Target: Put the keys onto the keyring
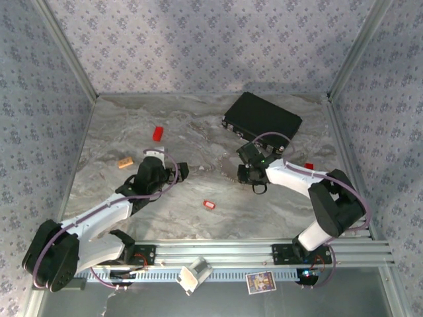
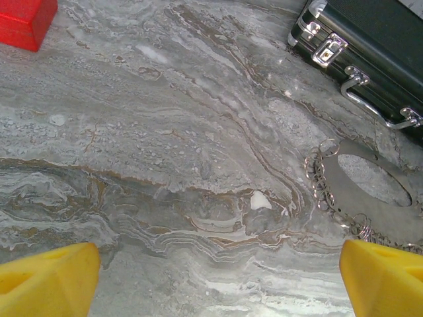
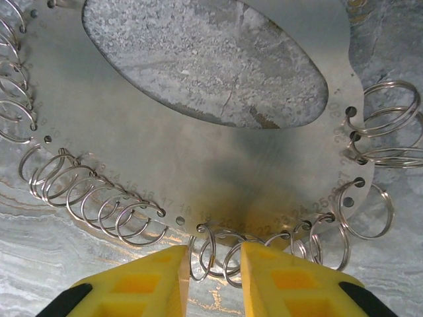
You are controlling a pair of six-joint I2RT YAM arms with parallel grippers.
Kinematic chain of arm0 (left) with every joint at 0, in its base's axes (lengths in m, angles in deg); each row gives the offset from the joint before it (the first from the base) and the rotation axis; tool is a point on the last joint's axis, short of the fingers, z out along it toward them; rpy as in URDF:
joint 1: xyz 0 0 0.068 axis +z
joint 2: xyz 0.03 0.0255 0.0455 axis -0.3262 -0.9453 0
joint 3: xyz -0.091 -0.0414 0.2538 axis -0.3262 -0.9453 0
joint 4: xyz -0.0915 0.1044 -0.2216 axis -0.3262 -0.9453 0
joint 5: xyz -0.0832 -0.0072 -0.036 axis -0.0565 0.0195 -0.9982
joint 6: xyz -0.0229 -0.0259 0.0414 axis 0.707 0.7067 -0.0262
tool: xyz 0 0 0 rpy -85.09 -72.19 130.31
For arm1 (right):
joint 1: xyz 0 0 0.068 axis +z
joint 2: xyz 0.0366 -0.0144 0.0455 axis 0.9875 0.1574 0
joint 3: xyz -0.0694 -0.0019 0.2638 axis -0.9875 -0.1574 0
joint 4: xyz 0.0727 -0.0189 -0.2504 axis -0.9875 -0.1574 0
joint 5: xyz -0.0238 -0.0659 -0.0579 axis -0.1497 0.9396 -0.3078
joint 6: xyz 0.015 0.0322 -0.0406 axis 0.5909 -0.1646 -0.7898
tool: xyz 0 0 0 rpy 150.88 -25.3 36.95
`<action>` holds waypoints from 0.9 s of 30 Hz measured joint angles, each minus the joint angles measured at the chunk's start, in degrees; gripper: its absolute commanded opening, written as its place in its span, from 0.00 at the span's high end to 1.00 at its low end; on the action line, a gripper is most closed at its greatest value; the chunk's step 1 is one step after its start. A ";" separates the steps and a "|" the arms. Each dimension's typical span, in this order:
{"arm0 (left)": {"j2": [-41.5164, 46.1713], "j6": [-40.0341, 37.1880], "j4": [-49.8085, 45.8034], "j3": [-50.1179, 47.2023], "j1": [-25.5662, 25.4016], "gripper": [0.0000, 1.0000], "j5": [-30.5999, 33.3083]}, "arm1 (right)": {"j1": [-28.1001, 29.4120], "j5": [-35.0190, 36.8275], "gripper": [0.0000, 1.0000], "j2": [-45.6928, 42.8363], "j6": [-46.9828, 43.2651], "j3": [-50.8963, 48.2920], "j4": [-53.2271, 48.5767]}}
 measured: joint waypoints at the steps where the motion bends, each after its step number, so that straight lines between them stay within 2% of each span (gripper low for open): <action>1: 0.00 0.00 -0.02 0.00 0.00 0.07 0.00 | 0.00 0.07 0.75 0.33 0.13 0.04 0.02; 10: 0.00 -0.02 -0.02 0.00 0.00 0.07 0.61 | 0.63 0.28 0.84 2.32 1.36 0.85 0.28; 17: 0.39 -0.02 -0.11 0.00 0.00 0.07 0.85 | 0.87 0.35 0.99 2.62 1.55 1.03 0.26; 22: 1.42 -0.07 -0.15 0.00 0.00 0.07 1.51 | 1.29 0.74 1.00 1.75 0.07 1.07 -0.02; 27: 1.95 -0.46 -0.17 0.00 0.00 0.07 2.51 | 3.58 0.72 1.00 -1.27 -5.68 1.07 -0.79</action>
